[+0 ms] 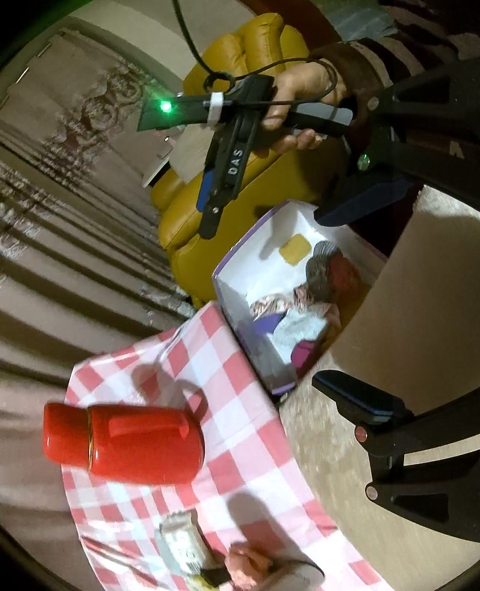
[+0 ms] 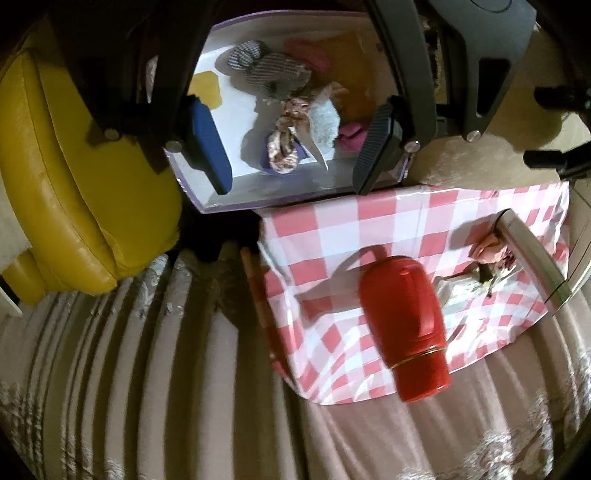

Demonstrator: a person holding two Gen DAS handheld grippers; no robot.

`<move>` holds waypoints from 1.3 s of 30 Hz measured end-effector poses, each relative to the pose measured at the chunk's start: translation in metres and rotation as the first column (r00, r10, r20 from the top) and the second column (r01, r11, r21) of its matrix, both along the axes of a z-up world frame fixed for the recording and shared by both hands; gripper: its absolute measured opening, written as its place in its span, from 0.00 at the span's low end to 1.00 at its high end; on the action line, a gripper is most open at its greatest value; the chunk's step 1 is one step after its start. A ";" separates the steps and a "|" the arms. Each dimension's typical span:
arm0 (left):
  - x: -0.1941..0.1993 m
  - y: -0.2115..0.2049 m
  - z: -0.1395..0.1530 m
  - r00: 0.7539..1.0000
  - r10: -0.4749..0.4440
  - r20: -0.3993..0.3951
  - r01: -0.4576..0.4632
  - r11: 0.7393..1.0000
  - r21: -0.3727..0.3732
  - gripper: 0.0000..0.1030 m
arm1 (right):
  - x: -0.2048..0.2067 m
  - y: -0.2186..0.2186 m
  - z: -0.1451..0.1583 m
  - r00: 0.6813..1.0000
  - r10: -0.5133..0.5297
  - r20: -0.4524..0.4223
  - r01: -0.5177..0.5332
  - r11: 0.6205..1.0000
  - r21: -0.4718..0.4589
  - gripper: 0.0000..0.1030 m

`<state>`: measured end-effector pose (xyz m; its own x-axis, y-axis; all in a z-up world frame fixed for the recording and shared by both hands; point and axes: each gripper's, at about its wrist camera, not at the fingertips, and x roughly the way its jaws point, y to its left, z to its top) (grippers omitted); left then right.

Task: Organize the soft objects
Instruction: 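Carry the pouch and scarf over the white box and open both tools, then move both tools back over the table toward the remaining mitten and pink towel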

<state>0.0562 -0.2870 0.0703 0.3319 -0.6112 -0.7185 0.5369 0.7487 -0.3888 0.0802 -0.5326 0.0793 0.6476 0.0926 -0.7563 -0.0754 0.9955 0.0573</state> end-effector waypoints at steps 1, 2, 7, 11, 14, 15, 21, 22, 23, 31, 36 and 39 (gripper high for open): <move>0.001 0.005 0.000 1.000 0.016 0.001 -0.016 1.000 -0.001 0.79 | 0.001 0.006 -0.001 1.000 0.015 0.000 -0.015 1.000 -0.004 0.69; 0.002 0.012 0.000 0.999 0.035 0.002 -0.035 0.999 -0.001 0.78 | 0.001 0.012 -0.002 1.000 0.031 -0.003 -0.031 1.000 -0.005 0.69; 0.002 0.050 0.004 0.990 0.139 0.014 -0.140 0.990 0.006 0.79 | 0.006 0.045 -0.005 0.991 0.129 -0.022 -0.129 0.992 0.015 0.69; 0.000 0.090 0.002 0.972 0.236 0.008 -0.236 0.972 0.001 0.79 | 0.010 0.075 -0.006 0.979 0.202 -0.021 -0.201 0.979 0.023 0.69; -0.001 0.121 0.000 0.951 0.308 -0.003 -0.308 0.951 -0.008 0.78 | 0.014 0.097 -0.008 0.969 0.246 -0.032 -0.246 0.969 0.019 0.69; -0.001 0.130 0.000 0.945 0.327 -0.005 -0.327 0.945 -0.012 0.78 | 0.016 0.105 -0.008 0.964 0.263 -0.035 -0.262 0.965 0.020 0.69; -0.003 0.179 -0.004 0.902 0.433 -0.014 -0.433 0.901 -0.024 0.78 | 0.026 0.144 -0.009 0.939 0.341 -0.038 -0.340 0.940 0.027 0.69; -0.004 0.185 -0.004 0.896 0.445 -0.014 -0.445 0.895 -0.025 0.78 | 0.029 0.151 -0.011 0.934 0.354 -0.040 -0.353 0.935 0.031 0.69; -0.003 0.194 -0.005 0.887 0.462 -0.016 -0.463 0.886 -0.027 0.78 | 0.032 0.158 -0.013 0.927 0.372 -0.042 -0.371 0.928 0.036 0.69; 0.004 0.241 -0.011 0.840 0.541 -0.040 -0.542 0.840 -0.033 0.78 | 0.052 0.204 -0.026 0.877 0.477 -0.060 -0.476 0.879 0.022 0.69; 0.013 0.264 -0.015 0.813 0.580 -0.057 -0.582 0.813 -0.026 0.74 | 0.069 0.225 -0.033 0.853 0.518 -0.068 -0.517 0.855 0.026 0.69; 0.021 0.278 -0.021 0.797 0.599 -0.078 -0.602 0.798 -0.024 0.70 | 0.077 0.234 -0.035 0.839 0.540 -0.064 -0.539 0.842 0.039 0.69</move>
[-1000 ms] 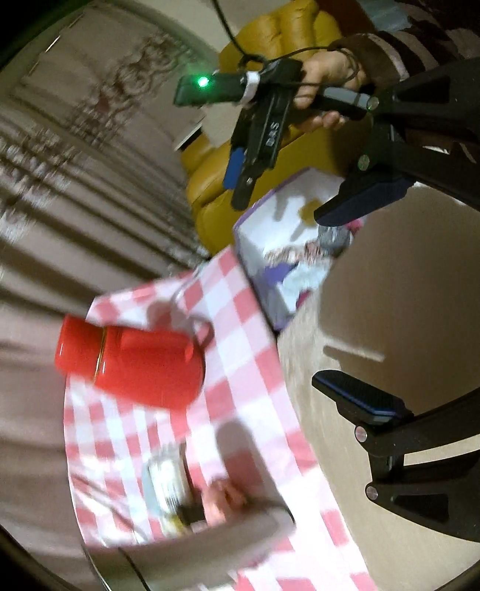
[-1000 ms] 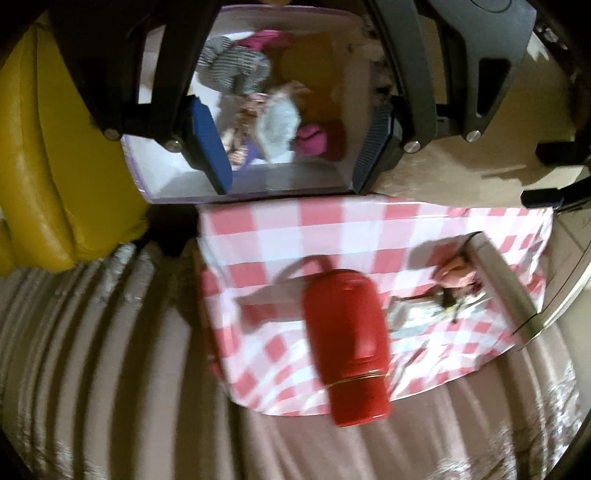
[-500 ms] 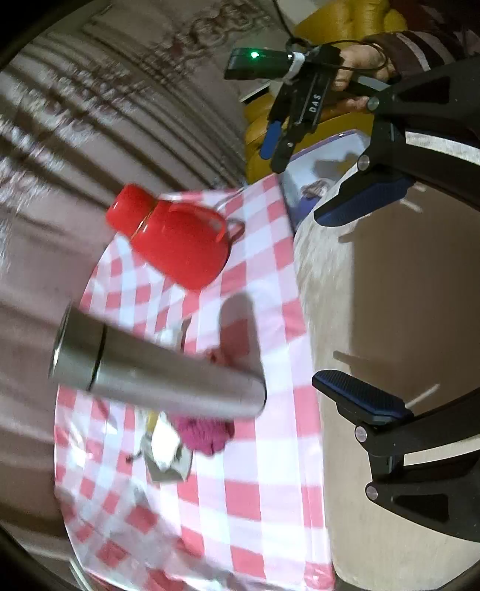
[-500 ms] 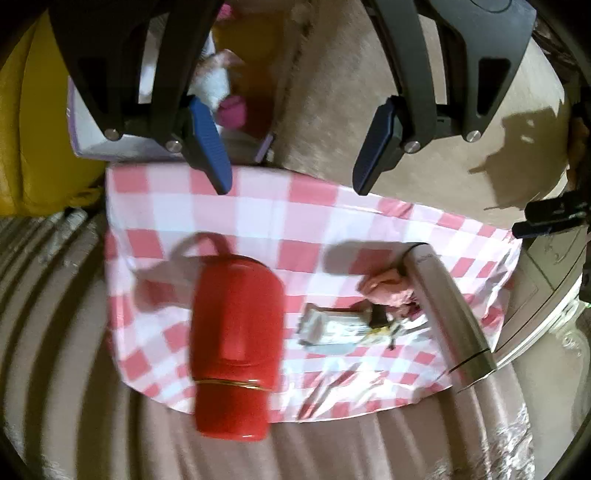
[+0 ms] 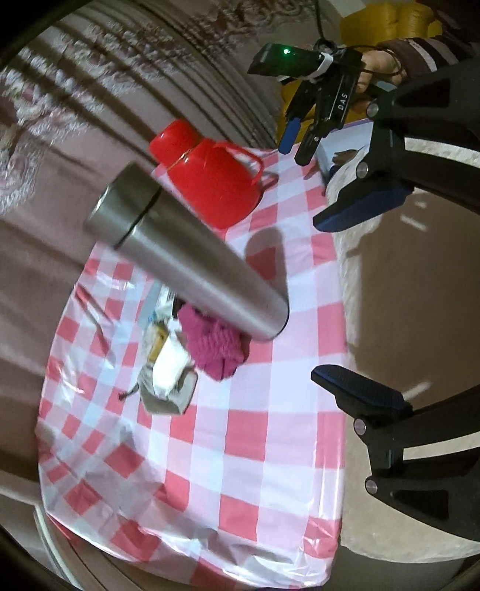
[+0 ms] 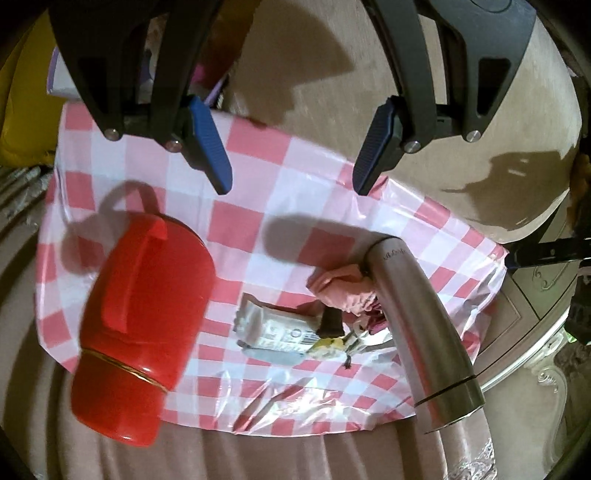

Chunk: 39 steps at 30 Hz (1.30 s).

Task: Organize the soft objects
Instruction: 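Move both tools back over the table toward the remaining mitten and pink towel, then grasp the second pink mitten with the left tool while the right tool grasps the pink towel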

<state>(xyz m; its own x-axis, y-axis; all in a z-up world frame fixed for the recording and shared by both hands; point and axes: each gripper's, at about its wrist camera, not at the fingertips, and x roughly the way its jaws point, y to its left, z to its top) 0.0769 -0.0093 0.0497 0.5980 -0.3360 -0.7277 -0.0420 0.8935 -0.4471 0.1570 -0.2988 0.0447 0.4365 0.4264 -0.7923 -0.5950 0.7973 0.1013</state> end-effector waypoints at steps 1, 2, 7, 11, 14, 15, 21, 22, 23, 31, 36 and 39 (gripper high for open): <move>0.004 0.005 -0.003 1.000 0.012 -0.010 -0.012 1.000 -0.008 0.70 | 0.003 0.004 -0.001 1.000 0.013 -0.001 -0.013 1.000 0.008 0.69; 0.006 0.009 -0.005 1.000 0.020 -0.017 -0.020 1.000 -0.012 0.68 | 0.006 0.007 -0.002 1.000 0.026 -0.001 -0.026 1.000 0.013 0.69; 0.021 0.023 -0.011 0.998 0.052 -0.042 -0.053 0.999 -0.014 0.67 | 0.021 0.027 -0.011 0.994 0.107 0.014 -0.107 0.994 0.002 0.69; 0.036 0.034 -0.016 0.995 0.081 -0.062 -0.082 0.996 -0.017 0.66 | 0.035 0.042 -0.019 0.983 0.179 0.027 -0.179 0.984 -0.004 0.69; 0.049 0.044 -0.022 0.991 0.099 -0.086 -0.104 0.993 -0.050 0.66 | 0.045 0.053 -0.025 0.975 0.218 0.035 -0.217 0.976 -0.023 0.69; 0.053 0.048 -0.025 0.990 0.106 -0.095 -0.113 0.991 -0.069 0.65 | 0.048 0.057 -0.028 0.972 0.233 0.035 -0.232 0.972 -0.024 0.69; 0.081 0.071 -0.040 0.979 0.146 -0.146 -0.171 0.969 -0.180 0.62 | 0.070 0.075 -0.042 0.954 0.297 0.033 -0.296 0.954 -0.036 0.69; 0.086 0.074 -0.043 0.976 0.149 -0.157 -0.180 0.963 -0.201 0.62 | 0.074 0.078 -0.044 0.953 0.303 0.033 -0.301 0.953 -0.037 0.69; 0.090 0.077 -0.046 0.975 0.150 -0.166 -0.185 0.959 -0.215 0.62 | 0.077 0.080 -0.046 0.951 0.308 0.031 -0.307 0.951 -0.036 0.69; 0.127 0.084 -0.071 0.964 0.137 -0.230 -0.204 0.931 -0.303 0.62 | 0.098 0.101 -0.060 0.926 0.377 0.001 -0.377 0.926 -0.034 0.69; 0.143 0.080 -0.083 0.959 0.116 -0.258 -0.201 0.920 -0.336 0.62 | 0.107 0.113 -0.069 0.914 0.405 -0.016 -0.406 0.914 -0.026 0.73; 0.151 0.079 -0.088 0.958 0.108 -0.266 -0.197 0.921 -0.335 0.62 | 0.114 0.117 -0.073 0.913 0.407 -0.025 -0.407 0.913 -0.016 0.74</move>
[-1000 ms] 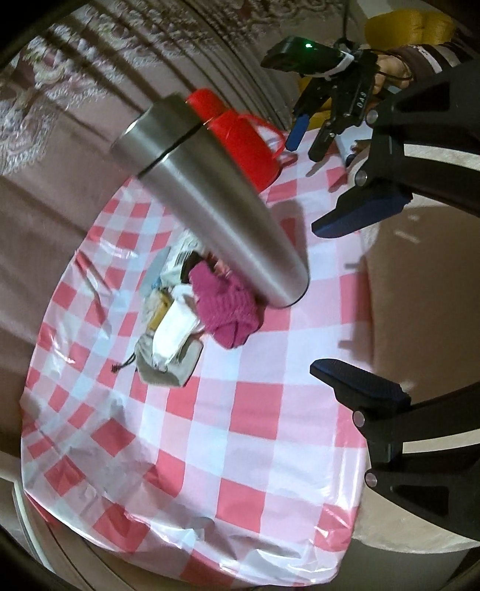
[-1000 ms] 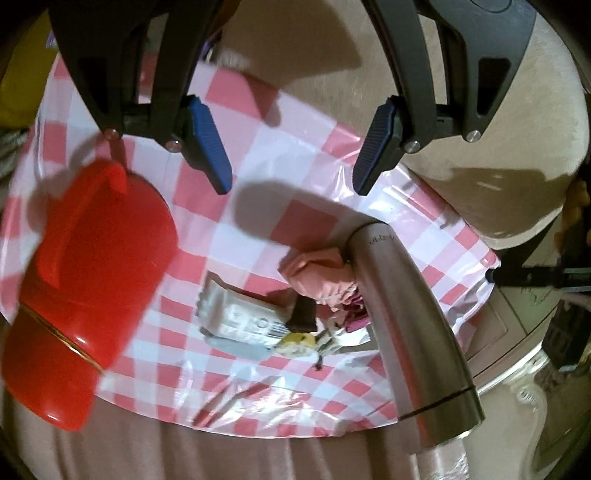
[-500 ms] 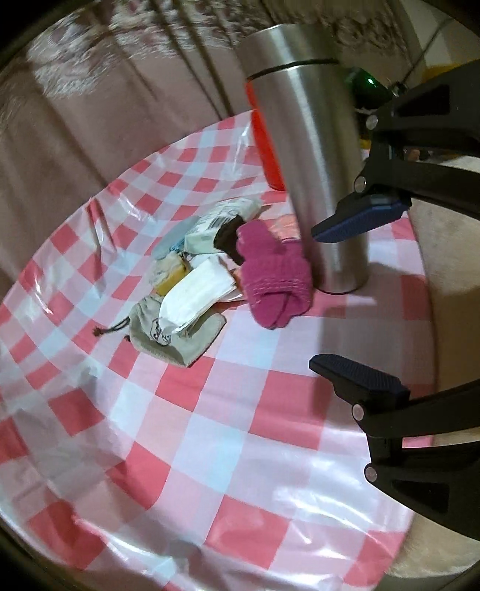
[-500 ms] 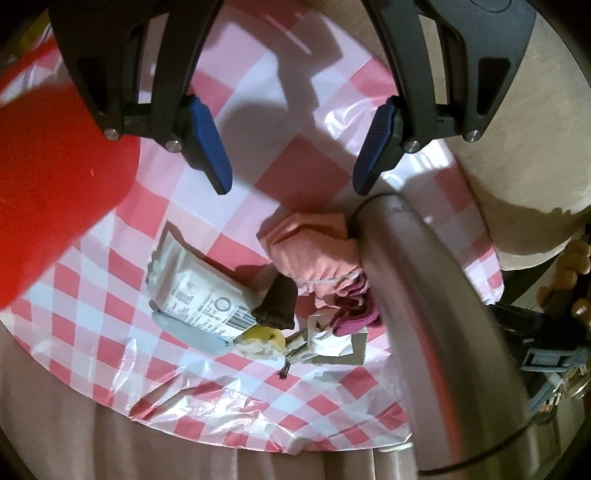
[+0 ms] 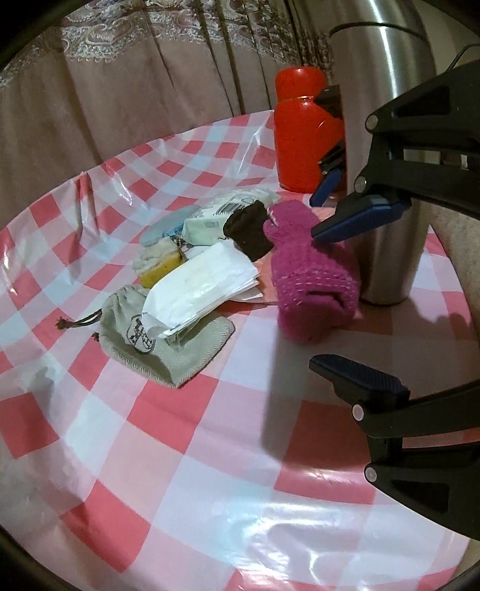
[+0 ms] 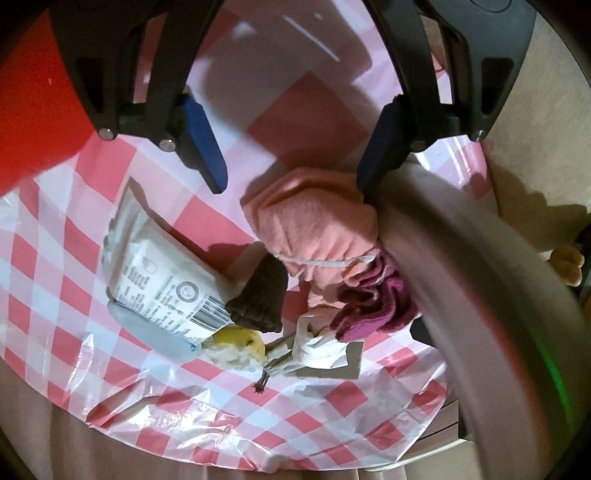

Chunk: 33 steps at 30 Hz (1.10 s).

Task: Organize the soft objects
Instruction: 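Grasp the second pink mitten with the left tool while the right tool grasps the pink towel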

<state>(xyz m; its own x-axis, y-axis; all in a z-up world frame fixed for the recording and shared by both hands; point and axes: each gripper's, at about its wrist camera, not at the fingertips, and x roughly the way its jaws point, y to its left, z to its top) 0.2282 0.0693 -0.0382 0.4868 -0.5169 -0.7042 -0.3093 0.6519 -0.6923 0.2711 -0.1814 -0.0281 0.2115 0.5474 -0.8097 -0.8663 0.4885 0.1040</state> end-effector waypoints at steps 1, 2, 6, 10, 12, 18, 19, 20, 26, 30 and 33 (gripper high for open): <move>0.003 0.000 -0.002 1.000 -0.002 -0.001 0.002 1.000 -0.004 0.62 | 0.002 0.001 -0.001 1.000 -0.001 -0.003 0.001 1.000 0.002 0.74; 0.005 0.000 -0.003 1.000 0.001 -0.005 -0.001 1.000 -0.007 0.62 | 0.004 0.003 -0.001 1.000 -0.001 -0.007 0.001 1.000 0.004 0.75; 0.015 -0.003 -0.007 1.000 -0.018 -0.008 0.017 1.000 -0.008 0.60 | 0.010 0.010 -0.005 1.000 -0.001 -0.025 0.001 1.000 0.001 0.75; 0.023 -0.007 -0.009 0.999 -0.037 -0.009 0.037 0.999 -0.010 0.56 | 0.015 0.016 -0.007 0.999 0.005 -0.044 -0.004 1.000 0.018 0.75; 0.025 -0.008 -0.011 0.999 -0.044 -0.010 0.044 0.999 -0.009 0.54 | 0.017 0.017 -0.009 0.998 0.007 -0.055 -0.005 1.000 0.025 0.75; 0.027 -0.011 -0.011 0.998 -0.058 -0.003 0.058 0.998 0.001 0.45 | 0.021 0.022 -0.011 0.995 0.026 -0.098 -0.021 0.998 0.051 0.61; 0.027 -0.012 -0.011 0.998 -0.062 0.000 0.062 0.998 0.004 0.44 | 0.020 0.022 -0.011 0.994 0.028 -0.101 -0.023 0.998 0.056 0.57; 0.027 -0.013 -0.011 0.998 -0.064 0.002 0.064 0.998 0.007 0.42 | 0.019 0.023 -0.011 0.995 0.029 -0.100 -0.023 0.998 0.057 0.53; 0.026 -0.013 -0.009 0.998 -0.060 0.014 0.060 0.998 0.016 0.34 | 0.015 0.019 -0.006 0.996 0.027 -0.089 -0.021 0.998 0.065 0.28; 0.021 -0.011 -0.007 0.999 -0.049 0.024 0.049 0.999 0.018 0.32 | 0.008 0.010 0.001 0.997 0.000 -0.081 0.007 0.997 0.080 0.21; 0.015 -0.010 -0.004 0.999 -0.042 0.031 0.042 0.999 0.012 0.32 | 0.001 0.005 0.003 0.997 -0.023 -0.071 0.028 0.997 0.074 0.20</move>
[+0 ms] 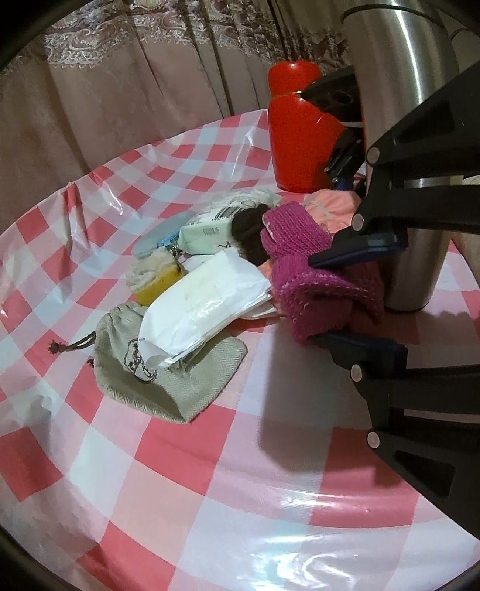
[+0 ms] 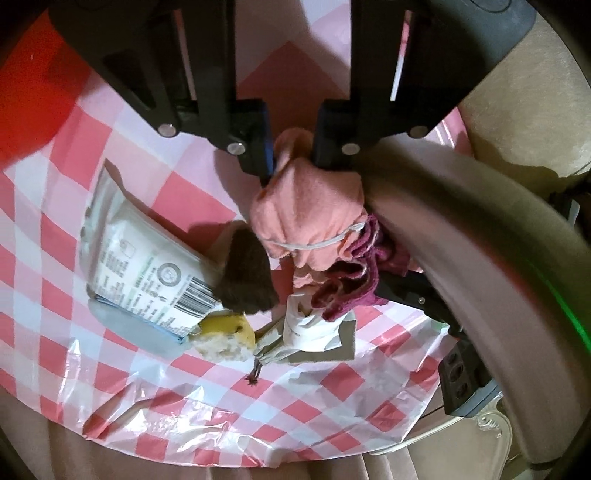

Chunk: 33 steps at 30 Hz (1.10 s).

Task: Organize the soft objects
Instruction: 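Grasp the second pink mitten with the left tool while the right tool grasps the pink towel, then carry the mitten and pink towel over the white box and open both tools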

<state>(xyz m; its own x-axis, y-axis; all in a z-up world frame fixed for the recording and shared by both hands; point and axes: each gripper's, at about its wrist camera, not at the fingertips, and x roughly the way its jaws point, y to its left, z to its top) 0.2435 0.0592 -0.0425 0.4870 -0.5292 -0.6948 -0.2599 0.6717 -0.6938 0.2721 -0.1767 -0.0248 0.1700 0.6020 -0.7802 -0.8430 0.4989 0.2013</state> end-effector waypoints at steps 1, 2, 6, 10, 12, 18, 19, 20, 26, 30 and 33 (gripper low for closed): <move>-0.003 0.000 0.002 1.000 0.004 0.004 -0.004 1.000 0.001 0.32 | -0.002 -0.002 0.001 1.000 -0.012 0.003 0.012 1.000 -0.001 0.20; -0.005 0.001 0.003 1.000 0.008 0.008 -0.008 1.000 0.003 0.32 | -0.005 -0.005 0.003 1.000 -0.027 0.004 0.027 1.000 0.000 0.20; -0.016 0.006 0.011 0.999 0.031 0.026 -0.031 1.000 0.005 0.32 | -0.012 -0.019 0.011 0.996 -0.084 0.006 0.084 0.996 0.004 0.19; -0.032 0.011 0.018 0.997 0.055 0.047 -0.055 0.998 0.005 0.32 | -0.022 -0.034 0.020 0.990 -0.141 0.007 0.141 0.990 0.008 0.19; -0.039 0.011 0.020 0.997 0.062 0.052 -0.062 0.998 0.010 0.32 | -0.028 -0.041 0.025 0.986 -0.165 0.011 0.165 0.986 0.007 0.20; -0.063 0.011 0.030 0.992 0.095 0.080 -0.098 0.995 0.036 0.32 | -0.051 -0.059 0.037 0.970 -0.241 0.029 0.241 0.971 0.003 0.19; -0.067 0.011 0.032 0.992 0.098 0.085 -0.102 0.994 0.039 0.32 | -0.053 -0.061 0.038 0.969 -0.245 0.028 0.245 0.970 0.007 0.19; -0.073 0.011 0.034 0.991 0.102 0.091 -0.107 0.993 0.044 0.32 | -0.059 -0.063 0.040 0.967 -0.252 0.031 0.252 0.968 0.010 0.19; -0.101 0.012 0.046 0.985 0.121 0.126 -0.130 0.990 0.062 0.32 | -0.084 -0.081 0.052 0.956 -0.291 0.041 0.291 0.957 0.022 0.19; -0.123 0.010 0.056 0.980 0.123 0.155 -0.137 0.987 0.081 0.32 | -0.099 -0.097 0.061 0.943 -0.328 0.051 0.326 0.945 0.032 0.19; -0.140 0.005 0.064 0.978 0.112 0.174 -0.129 0.987 0.091 0.32 | -0.112 -0.112 0.067 0.929 -0.365 0.055 0.363 0.931 0.037 0.19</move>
